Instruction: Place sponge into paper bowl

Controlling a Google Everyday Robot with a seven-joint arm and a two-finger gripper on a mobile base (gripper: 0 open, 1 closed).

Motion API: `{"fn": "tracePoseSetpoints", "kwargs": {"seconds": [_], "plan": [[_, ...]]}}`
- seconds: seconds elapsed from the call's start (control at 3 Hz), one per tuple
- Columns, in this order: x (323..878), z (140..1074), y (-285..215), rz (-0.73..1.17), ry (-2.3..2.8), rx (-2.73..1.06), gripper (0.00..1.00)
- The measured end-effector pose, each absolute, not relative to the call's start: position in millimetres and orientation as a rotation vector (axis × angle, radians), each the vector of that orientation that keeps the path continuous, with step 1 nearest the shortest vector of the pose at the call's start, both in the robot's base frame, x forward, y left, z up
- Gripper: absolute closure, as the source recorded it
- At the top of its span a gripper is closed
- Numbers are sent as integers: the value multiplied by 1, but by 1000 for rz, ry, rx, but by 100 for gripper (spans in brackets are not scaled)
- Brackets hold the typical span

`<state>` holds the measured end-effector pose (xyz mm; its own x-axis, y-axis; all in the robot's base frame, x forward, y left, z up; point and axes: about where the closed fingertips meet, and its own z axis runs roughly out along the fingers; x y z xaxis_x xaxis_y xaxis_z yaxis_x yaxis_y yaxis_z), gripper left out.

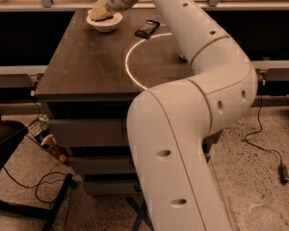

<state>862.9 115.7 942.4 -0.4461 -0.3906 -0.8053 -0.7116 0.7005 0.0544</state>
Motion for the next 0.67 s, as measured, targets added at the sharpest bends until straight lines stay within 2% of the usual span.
{"fn": "tracePoseSetpoints", "kwargs": {"seconds": [0.67], "plan": [[887, 932, 123, 474, 2139, -738, 100]]}}
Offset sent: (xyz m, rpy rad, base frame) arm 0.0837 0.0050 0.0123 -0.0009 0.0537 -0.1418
